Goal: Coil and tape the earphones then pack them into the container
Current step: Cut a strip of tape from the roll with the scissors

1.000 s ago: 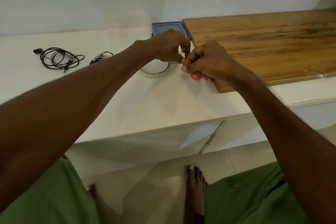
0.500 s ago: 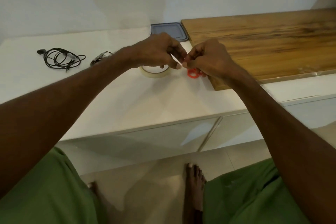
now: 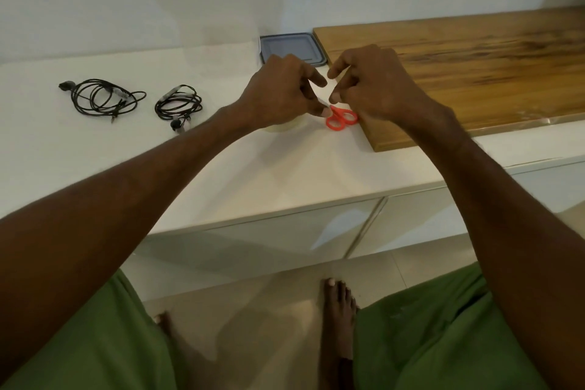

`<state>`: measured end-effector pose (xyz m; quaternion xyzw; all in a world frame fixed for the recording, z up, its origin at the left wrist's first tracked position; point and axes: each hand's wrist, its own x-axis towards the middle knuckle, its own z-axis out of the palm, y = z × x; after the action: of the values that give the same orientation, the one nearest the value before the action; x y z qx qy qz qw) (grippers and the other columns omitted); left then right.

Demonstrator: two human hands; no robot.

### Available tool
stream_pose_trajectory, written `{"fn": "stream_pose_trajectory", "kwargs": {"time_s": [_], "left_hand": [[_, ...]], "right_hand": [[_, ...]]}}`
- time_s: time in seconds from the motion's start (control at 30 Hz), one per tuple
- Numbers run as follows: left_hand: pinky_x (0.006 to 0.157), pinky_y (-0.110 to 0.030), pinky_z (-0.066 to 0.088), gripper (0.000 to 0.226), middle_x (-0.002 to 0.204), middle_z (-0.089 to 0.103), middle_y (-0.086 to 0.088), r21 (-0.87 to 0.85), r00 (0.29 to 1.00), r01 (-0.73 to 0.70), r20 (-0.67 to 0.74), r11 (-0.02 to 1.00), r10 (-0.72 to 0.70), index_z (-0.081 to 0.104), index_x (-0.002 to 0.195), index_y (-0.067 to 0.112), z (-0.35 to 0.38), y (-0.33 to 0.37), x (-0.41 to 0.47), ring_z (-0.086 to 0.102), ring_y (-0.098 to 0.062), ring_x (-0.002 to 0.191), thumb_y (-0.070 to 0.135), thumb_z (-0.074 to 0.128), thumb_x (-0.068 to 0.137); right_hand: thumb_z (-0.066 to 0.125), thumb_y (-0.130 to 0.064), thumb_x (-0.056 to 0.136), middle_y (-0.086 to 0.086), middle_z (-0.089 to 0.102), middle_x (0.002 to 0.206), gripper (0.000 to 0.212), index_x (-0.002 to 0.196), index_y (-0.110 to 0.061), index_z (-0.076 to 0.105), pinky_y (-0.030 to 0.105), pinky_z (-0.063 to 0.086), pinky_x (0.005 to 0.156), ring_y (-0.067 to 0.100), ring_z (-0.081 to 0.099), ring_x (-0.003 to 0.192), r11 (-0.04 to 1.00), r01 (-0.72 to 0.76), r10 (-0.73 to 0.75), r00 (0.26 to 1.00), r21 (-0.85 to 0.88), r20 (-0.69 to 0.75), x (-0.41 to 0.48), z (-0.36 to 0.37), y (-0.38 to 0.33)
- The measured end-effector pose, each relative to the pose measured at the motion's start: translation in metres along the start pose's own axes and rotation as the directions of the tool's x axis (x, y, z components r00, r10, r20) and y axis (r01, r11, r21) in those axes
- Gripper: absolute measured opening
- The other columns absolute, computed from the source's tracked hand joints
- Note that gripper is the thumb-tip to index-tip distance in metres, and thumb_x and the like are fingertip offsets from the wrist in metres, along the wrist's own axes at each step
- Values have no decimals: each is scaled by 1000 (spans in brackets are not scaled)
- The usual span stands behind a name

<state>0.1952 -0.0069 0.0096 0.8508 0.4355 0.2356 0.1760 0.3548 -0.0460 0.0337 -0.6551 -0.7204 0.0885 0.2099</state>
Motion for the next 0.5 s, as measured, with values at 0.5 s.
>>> {"fn": "stream_pose_trajectory", "kwargs": {"time_s": [0.5], "left_hand": [[78,-18,48,19,91,77,-1,-166,996,27,-84,986,-42,79,94,17,-13,5,-2,70,-10,86,31,79,81]], "right_hand": [[82,-38,73,5,69,101,43,108,-16,70,37,54,82,20,61,92,973,-121,120,993,-196,-15,-6,21,4]]}}
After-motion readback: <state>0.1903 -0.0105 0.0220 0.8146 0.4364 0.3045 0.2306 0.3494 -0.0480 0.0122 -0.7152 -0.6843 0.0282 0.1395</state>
